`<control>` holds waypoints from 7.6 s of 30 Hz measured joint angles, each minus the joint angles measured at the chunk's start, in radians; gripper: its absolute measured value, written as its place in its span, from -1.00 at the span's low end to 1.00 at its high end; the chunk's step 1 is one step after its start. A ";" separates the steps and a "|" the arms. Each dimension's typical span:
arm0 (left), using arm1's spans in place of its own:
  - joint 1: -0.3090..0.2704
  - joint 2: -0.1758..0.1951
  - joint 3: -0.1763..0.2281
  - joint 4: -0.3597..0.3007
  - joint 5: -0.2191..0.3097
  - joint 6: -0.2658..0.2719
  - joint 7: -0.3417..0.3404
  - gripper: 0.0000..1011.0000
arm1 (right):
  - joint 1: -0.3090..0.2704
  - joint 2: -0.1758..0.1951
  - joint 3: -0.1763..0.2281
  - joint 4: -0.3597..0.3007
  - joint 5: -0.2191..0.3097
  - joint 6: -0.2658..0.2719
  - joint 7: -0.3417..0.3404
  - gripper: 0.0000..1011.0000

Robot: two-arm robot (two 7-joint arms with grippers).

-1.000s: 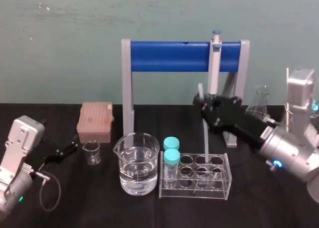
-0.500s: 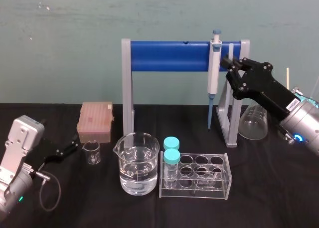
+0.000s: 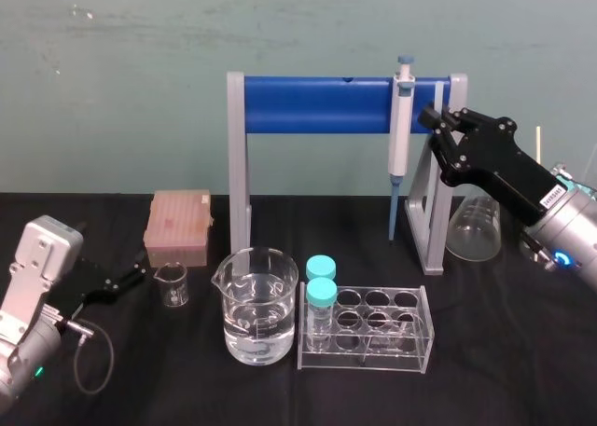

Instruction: Pick up the stirring rod with one hand, then place it down.

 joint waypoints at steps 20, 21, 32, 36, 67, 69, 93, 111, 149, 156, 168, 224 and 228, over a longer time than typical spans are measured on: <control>0.000 0.000 0.000 0.000 0.000 0.000 0.000 0.98 | -0.002 -0.010 -0.003 0.002 -0.007 0.010 0.007 -0.86; 0.000 0.000 0.000 0.000 0.000 0.000 0.000 0.98 | -0.002 -0.011 -0.004 0.004 -0.008 0.010 0.008 -0.86; 0.000 0.000 0.000 0.000 0.000 0.000 0.000 0.98 | 0.002 -0.015 -0.007 0.010 -0.008 0.014 0.008 -0.86; 0.000 0.000 0.000 0.000 0.000 0.000 0.000 0.98 | 0.004 -0.016 -0.009 0.012 -0.008 0.015 0.010 -0.86; 0.000 0.000 0.000 0.000 0.000 0.000 0.000 0.98 | 0.012 -0.018 -0.015 0.026 -0.006 0.018 0.014 -0.86; 0.000 0.000 0.000 0.000 0.000 0.000 0.000 0.98 | 0.013 -0.018 -0.015 0.027 -0.006 0.018 0.014 -0.86; 0.000 0.000 0.000 0.000 0.000 0.000 0.000 0.98 | 0.025 -0.025 -0.023 0.044 -0.005 0.016 0.019 -0.86; 0.000 0.000 0.000 0.000 0.000 0.000 0.000 0.98 | -0.003 0.012 -0.078 0.076 0.117 -0.001 0.216 -0.86; 0.000 0.000 0.000 0.000 0.000 0.000 0.000 0.98 | 0.063 -0.031 -0.196 0.281 0.070 0.003 0.219 -0.86; 0.000 0.000 0.000 0.000 0.000 0.000 0.000 0.98 | 0.066 -0.038 -0.205 0.302 0.056 0.012 0.209 -0.86; 0.000 0.000 0.000 0.000 0.000 0.000 0.000 0.98 | 0.069 -0.040 -0.211 0.311 0.033 0.015 0.197 -0.86; 0.000 0.000 0.000 0.000 0.000 0.000 0.000 0.98 | -0.117 0.011 -0.019 0.157 -0.110 0.186 -0.345 0.98; 0.000 0.000 0.000 0.000 0.000 0.000 0.000 0.98 | -0.116 0.001 -0.018 0.166 -0.128 0.209 -0.371 0.98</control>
